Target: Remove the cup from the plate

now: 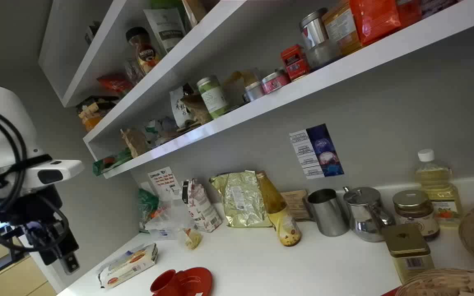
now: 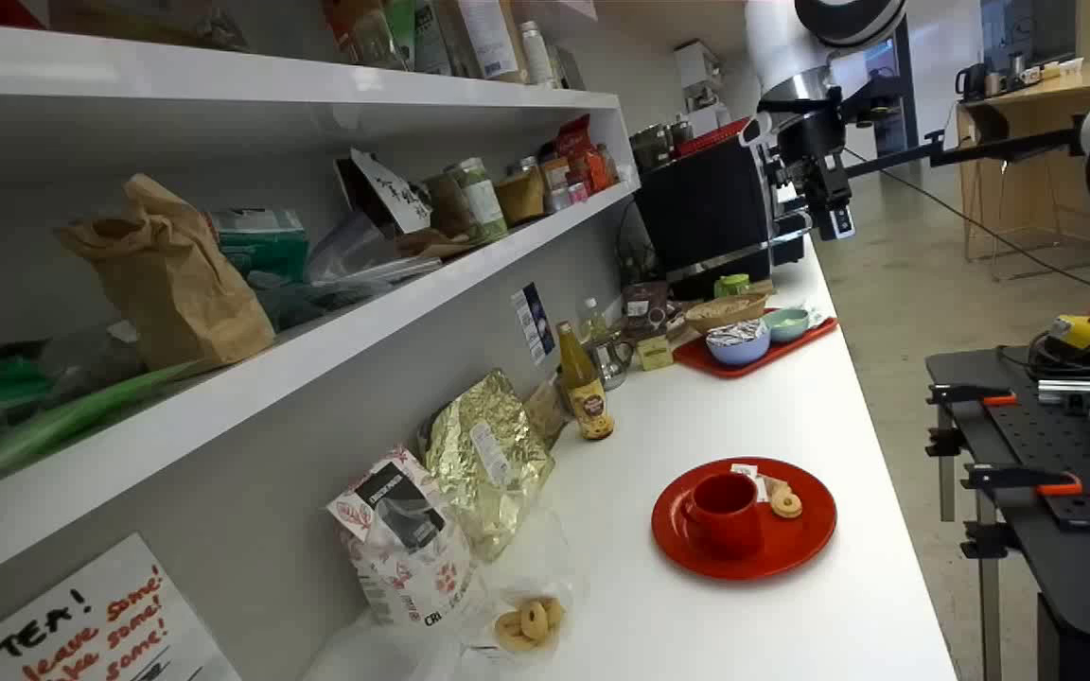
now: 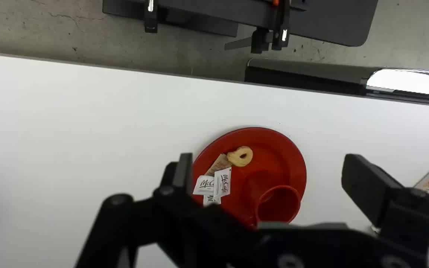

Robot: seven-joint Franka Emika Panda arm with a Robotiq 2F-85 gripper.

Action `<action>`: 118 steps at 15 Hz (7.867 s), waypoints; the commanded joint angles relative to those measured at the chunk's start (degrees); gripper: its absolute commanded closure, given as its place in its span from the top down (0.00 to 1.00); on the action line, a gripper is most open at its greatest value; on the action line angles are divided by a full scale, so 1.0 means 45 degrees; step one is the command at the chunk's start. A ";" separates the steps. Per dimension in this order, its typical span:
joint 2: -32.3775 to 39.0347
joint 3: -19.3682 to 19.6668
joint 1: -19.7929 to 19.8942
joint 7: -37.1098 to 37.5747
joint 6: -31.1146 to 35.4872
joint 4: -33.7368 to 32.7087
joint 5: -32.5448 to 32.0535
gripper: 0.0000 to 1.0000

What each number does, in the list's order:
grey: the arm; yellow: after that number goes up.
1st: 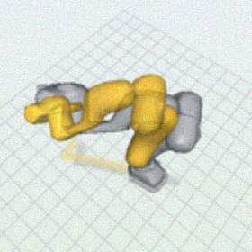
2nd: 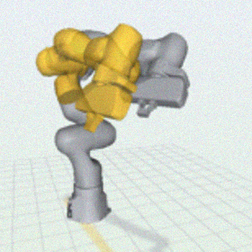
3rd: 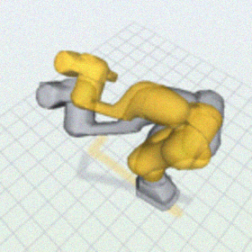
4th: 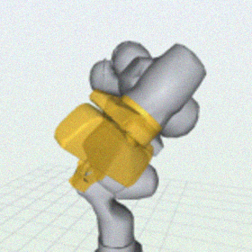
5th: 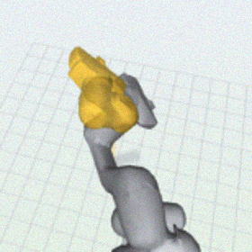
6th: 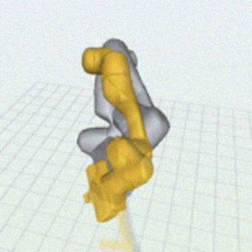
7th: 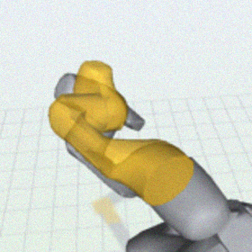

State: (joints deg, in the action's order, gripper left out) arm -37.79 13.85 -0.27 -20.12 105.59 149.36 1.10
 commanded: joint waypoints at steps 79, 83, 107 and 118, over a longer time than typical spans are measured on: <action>1.6024 -0.3894 0.0201 0.4424 0.4368 -0.8557 0.1235 0.02; 1.5252 -0.3884 0.0885 0.3709 0.4576 -0.8148 0.1793 0.02; 1.5288 -0.2394 0.2045 0.3685 0.4231 -0.8187 0.1828 0.02; 1.5168 -0.1499 0.1318 0.6303 0.5065 -0.7166 0.0848 0.02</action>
State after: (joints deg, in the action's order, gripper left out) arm 31.61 5.50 8.26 2.45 126.48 114.93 7.06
